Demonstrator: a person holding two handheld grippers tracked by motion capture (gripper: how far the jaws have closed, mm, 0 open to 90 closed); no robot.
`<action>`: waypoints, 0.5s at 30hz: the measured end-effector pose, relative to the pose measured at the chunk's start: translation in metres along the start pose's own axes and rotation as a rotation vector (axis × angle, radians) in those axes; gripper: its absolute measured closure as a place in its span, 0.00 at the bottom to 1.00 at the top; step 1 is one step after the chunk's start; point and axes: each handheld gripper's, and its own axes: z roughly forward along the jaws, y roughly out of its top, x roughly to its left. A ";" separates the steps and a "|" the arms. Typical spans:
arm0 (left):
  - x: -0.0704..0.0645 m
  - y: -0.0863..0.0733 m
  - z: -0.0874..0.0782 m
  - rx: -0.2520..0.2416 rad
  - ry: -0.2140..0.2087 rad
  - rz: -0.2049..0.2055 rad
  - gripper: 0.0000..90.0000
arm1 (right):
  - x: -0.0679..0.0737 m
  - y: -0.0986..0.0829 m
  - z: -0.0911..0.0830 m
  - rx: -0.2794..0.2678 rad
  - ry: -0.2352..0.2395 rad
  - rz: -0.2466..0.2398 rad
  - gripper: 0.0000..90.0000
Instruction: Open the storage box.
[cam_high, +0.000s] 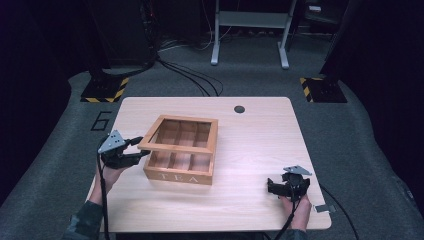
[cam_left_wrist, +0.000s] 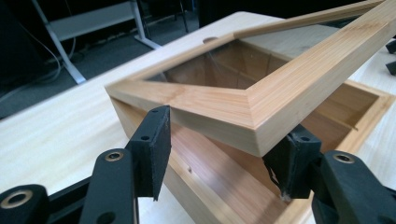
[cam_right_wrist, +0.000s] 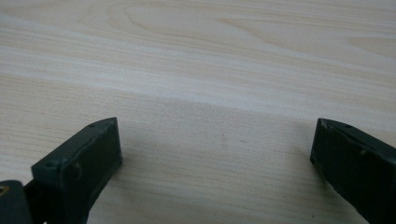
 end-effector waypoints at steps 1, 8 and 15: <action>-0.001 -0.003 0.000 0.003 -0.005 -0.011 0.49 | 0.000 0.000 0.000 0.000 0.000 0.001 0.01; -0.004 -0.025 0.007 0.041 -0.038 -0.057 0.48 | 0.000 0.000 0.000 0.000 0.000 0.000 0.01; -0.004 -0.036 0.012 0.077 -0.059 -0.086 0.43 | 0.000 0.000 0.000 0.000 0.000 0.000 0.01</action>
